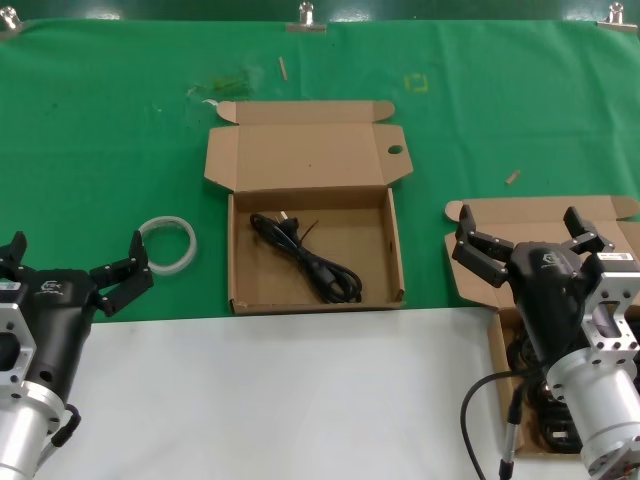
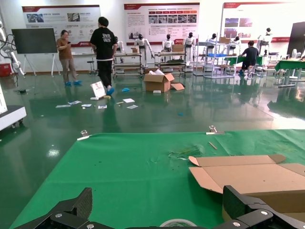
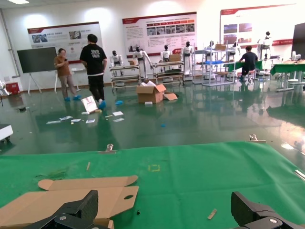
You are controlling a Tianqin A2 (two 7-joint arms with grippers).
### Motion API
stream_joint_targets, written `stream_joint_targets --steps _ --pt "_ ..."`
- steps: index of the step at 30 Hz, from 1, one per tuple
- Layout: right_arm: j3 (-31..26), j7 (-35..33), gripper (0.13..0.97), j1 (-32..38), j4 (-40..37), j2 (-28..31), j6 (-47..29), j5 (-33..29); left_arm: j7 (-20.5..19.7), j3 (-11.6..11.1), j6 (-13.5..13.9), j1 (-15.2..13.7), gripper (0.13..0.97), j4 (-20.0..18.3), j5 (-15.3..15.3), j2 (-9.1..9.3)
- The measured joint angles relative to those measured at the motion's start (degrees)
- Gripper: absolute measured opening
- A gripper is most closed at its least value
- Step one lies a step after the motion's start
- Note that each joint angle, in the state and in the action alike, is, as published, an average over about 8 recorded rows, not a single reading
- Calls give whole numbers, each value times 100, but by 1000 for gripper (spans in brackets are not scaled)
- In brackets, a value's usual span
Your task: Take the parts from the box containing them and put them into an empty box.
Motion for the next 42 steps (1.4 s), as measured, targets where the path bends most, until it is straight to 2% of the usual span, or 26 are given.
stream_joint_targets --steps 42 --pt "0 0 966 0 0 0 0 0 2 0 0 0 965 0 0 0"
